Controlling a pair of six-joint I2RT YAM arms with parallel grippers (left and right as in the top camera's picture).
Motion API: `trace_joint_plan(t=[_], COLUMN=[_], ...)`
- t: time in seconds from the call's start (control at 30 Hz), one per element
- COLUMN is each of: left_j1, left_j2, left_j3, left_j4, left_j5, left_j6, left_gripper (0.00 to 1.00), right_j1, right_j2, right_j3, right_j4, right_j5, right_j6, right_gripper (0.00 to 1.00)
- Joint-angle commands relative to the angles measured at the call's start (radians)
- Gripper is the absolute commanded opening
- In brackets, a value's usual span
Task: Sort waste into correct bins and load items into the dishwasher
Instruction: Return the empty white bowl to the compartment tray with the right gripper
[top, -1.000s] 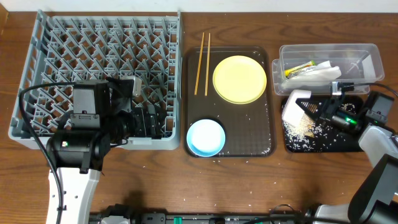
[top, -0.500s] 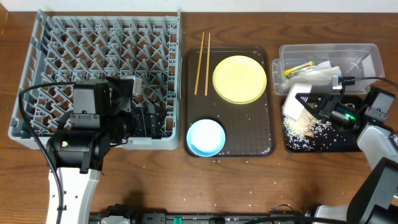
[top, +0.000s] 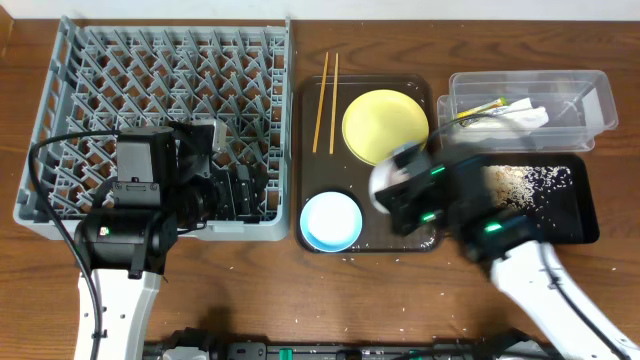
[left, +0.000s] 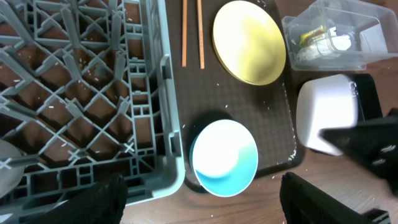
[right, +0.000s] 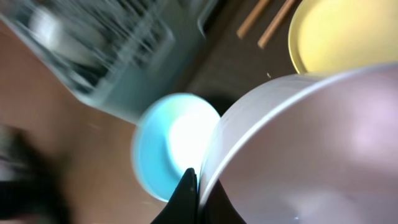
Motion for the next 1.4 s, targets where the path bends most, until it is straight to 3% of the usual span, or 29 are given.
trace_joint_plan(t=[0.0,0.07,0.3,0.33,0.37,0.4,0.43,0.6,0.7,0.8,0.87,0.97,1.03,1.13,1.37], left_j1=[-0.002,-0.002,-0.002,-0.002,-0.002,-0.002,-0.002,-0.018,-0.063,-0.126,-0.167,-0.23,-0.27,-0.323,-0.401], left_j2=[-0.001,-0.001,-0.001,-0.001,-0.001,-0.001,-0.001,-0.001,0.001,0.019,0.045,0.129,0.199,0.303,0.401], left_j3=[0.016,0.016,0.016,0.016,0.016,0.016,0.016,0.016,0.017,0.017,0.021,0.027,0.04,0.096,0.168], left_j4=[0.0,0.0,0.0,0.0,0.0,0.001,0.003,0.036,0.072,0.093,0.11,0.21,0.264,0.266,0.196], left_j5=[-0.005,-0.005,-0.005,-0.005,-0.005,-0.005,-0.005,-0.001,-0.005,-0.053,-0.108,-0.147,-0.152,-0.22,-0.441], left_j6=[-0.005,-0.009,-0.009,-0.008,-0.009,-0.009,-0.009,-0.031,-0.055,-0.097,-0.143,-0.254,-0.261,-0.26,-0.261], left_gripper=[0.79,0.79,0.79,0.79,0.79,0.8,0.79,0.79,0.79,0.78,0.78,0.7,0.68,0.66,0.62], right_j1=[0.232,0.276,0.285,0.285,0.285,0.281,0.277,0.195,0.117,0.039,0.0,-0.044,-0.041,-0.028,-0.023], right_j2=[0.093,0.146,0.266,0.26,0.257,0.251,0.249,0.196,0.164,0.153,0.153,0.167,0.188,0.239,0.425], right_j3=[0.003,0.003,0.003,0.005,0.006,0.011,0.017,0.115,0.2,0.283,0.308,0.302,0.294,0.26,0.192], right_j4=[-0.005,-0.01,-0.027,-0.036,-0.046,-0.059,-0.07,-0.109,-0.123,-0.183,-0.228,-0.309,-0.344,-0.346,-0.299], right_j5=[0.535,0.619,0.629,0.629,0.629,0.629,0.629,0.51,0.372,0.283,0.264,0.261,0.258,0.253,0.248], right_j6=[-0.063,-0.063,-0.052,-0.052,-0.051,-0.051,-0.051,0.021,0.028,0.027,0.028,0.036,0.056,0.098,0.167], right_gripper=[0.01,0.01,0.01,0.06,0.24,0.48,0.56,0.62,0.6,0.53,0.41,0.14,0.07,0.01,0.01])
